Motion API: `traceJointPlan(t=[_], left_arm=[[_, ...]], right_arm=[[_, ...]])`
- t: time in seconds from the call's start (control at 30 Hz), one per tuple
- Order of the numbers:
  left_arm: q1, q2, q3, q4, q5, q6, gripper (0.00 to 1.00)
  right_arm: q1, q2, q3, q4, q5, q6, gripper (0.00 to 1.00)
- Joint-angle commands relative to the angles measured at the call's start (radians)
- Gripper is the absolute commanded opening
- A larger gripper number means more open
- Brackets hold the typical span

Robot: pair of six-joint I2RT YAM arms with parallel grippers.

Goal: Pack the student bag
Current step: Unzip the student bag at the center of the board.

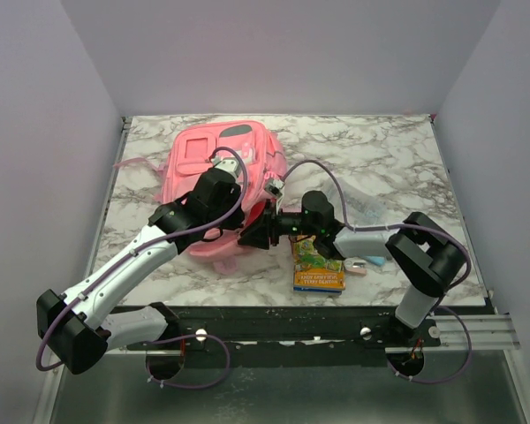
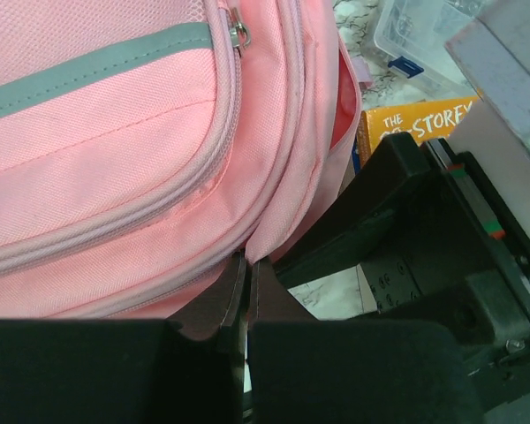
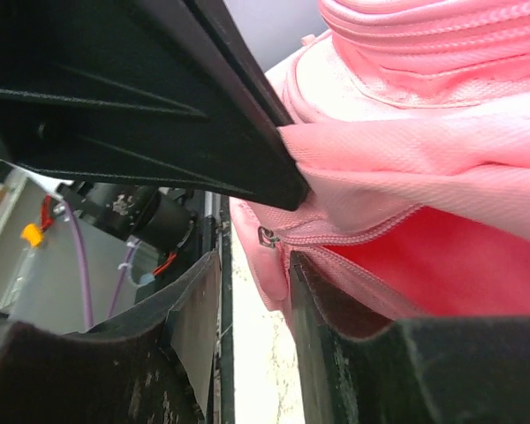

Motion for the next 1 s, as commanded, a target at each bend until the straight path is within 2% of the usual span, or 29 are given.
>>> traceJointPlan(t=[0.0, 0.1, 0.2, 0.33, 0.4, 0.53, 0.63, 0.73, 0.87, 0.97], left_arm=[[0.001, -0.028, 0.065, 0.091, 0.042, -0.05, 0.0], [0.0, -0.027, 0.068, 0.092, 0.045, -0.057, 0.0], [0.001, -0.023, 0.075, 0.092, 0.049, -0.07, 0.0], [0.001, -0.015, 0.087, 0.092, 0.055, -0.073, 0.0], [0.001, -0.017, 0.088, 0.091, 0.053, -0.078, 0.0], [0.001, -0.022, 0.087, 0.091, 0.048, -0.09, 0.0], [0.0, -0.03, 0.083, 0.091, 0.029, -0.091, 0.0], [0.001, -0.042, 0.072, 0.091, 0.0, -0.085, 0.0], [0.0, -0.066, 0.05, 0.061, -0.066, -0.054, 0.0], [-0.007, -0.098, 0.041, 0.005, -0.162, -0.068, 0.0]], right_arm=[[0.062, -0.065, -0.043, -0.083, 0.315, -0.127, 0.43], [0.117, -0.1, -0.059, -0.116, 0.491, -0.198, 0.42], [0.175, -0.121, -0.055, -0.154, 0.679, -0.252, 0.35], [0.248, -0.123, -0.062, -0.158, 0.874, -0.328, 0.35], [0.267, -0.115, -0.048, -0.184, 0.944, -0.336, 0.31], [0.309, -0.09, -0.028, -0.209, 1.059, -0.366, 0.28], [0.344, -0.087, -0.025, -0.21, 1.155, -0.397, 0.21], [0.347, -0.099, -0.043, -0.192, 1.155, -0.415, 0.02], [0.347, -0.12, -0.025, -0.26, 0.996, -0.459, 0.01], [0.331, -0.117, 0.001, -0.308, 0.748, -0.496, 0.01]])
